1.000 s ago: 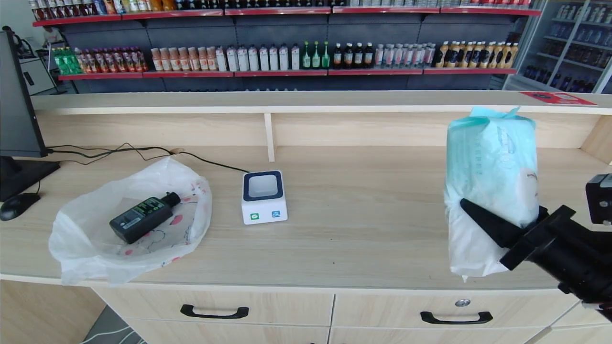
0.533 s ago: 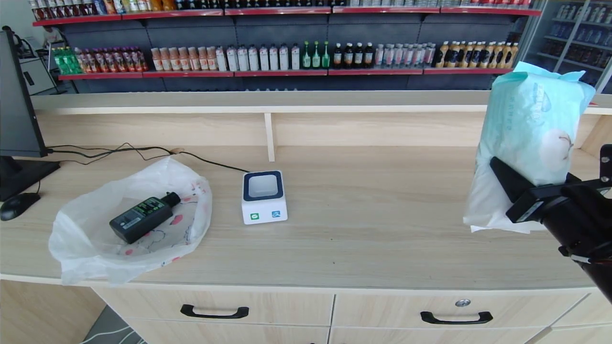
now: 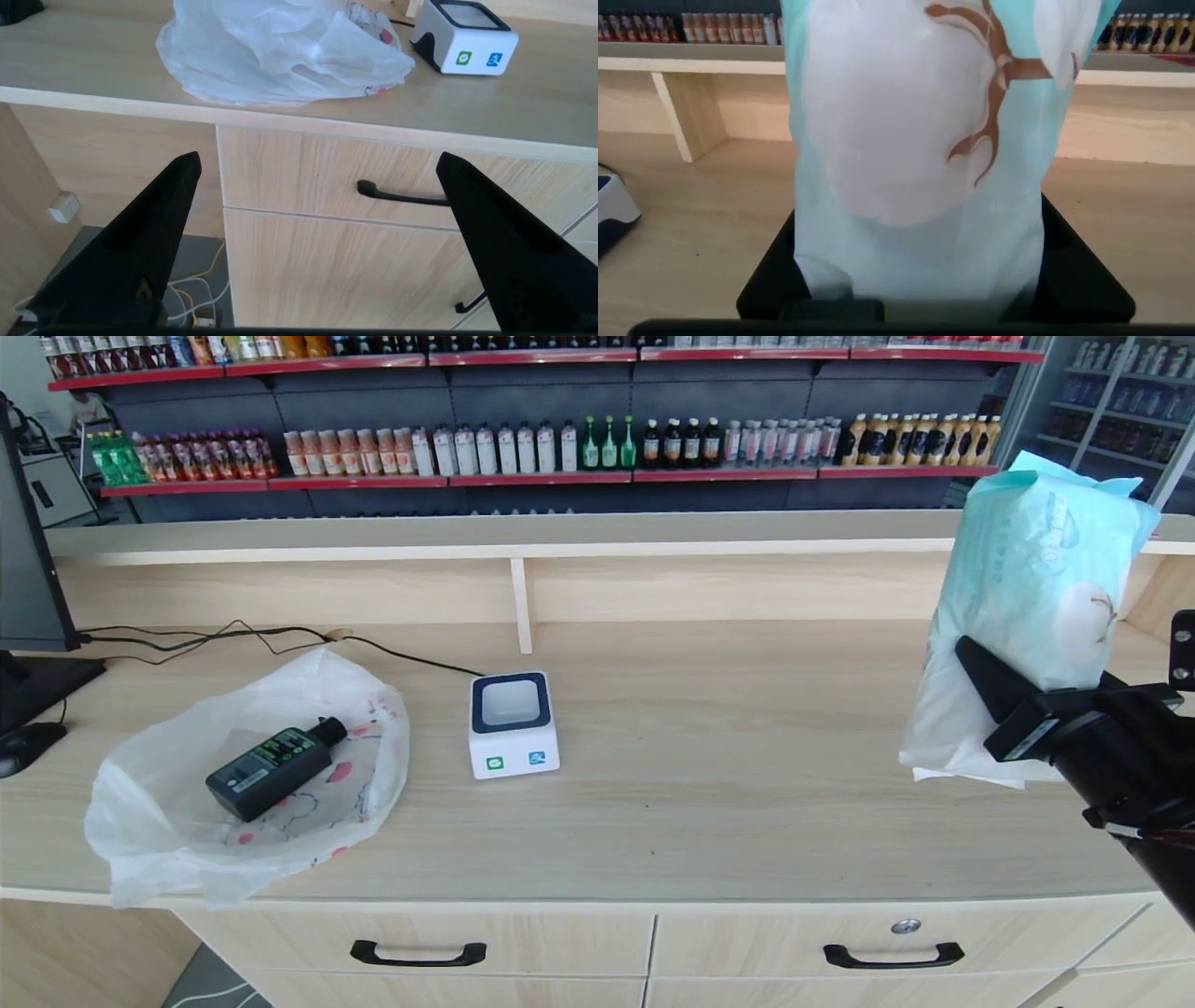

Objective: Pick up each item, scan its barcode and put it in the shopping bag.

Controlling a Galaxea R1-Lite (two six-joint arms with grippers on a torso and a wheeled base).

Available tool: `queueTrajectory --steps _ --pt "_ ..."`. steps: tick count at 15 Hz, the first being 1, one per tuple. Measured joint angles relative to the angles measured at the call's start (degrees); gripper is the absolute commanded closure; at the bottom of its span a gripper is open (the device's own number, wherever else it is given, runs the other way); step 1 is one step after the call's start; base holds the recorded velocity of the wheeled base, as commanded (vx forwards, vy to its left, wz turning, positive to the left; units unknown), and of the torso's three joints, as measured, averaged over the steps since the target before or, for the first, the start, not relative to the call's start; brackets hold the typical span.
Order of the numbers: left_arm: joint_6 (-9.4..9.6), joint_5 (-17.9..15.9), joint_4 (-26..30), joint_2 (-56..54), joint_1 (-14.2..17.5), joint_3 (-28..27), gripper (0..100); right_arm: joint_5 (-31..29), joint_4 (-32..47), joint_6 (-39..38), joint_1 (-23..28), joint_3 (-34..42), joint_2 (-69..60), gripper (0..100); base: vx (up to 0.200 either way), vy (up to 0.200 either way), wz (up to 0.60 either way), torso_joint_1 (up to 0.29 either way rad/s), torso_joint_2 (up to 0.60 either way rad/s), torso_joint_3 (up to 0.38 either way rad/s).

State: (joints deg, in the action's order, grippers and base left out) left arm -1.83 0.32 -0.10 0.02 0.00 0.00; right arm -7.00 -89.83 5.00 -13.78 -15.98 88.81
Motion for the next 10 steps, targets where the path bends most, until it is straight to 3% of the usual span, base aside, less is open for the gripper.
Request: queueTrajectory --steps 10 --pt "-0.4 0.0 0.02 0.0 0.0 0.0 0 0.13 -0.05 -0.07 -1.38 0.35 -1.27 100 0.0 0.2 0.0 0.003 0.0 0.003"
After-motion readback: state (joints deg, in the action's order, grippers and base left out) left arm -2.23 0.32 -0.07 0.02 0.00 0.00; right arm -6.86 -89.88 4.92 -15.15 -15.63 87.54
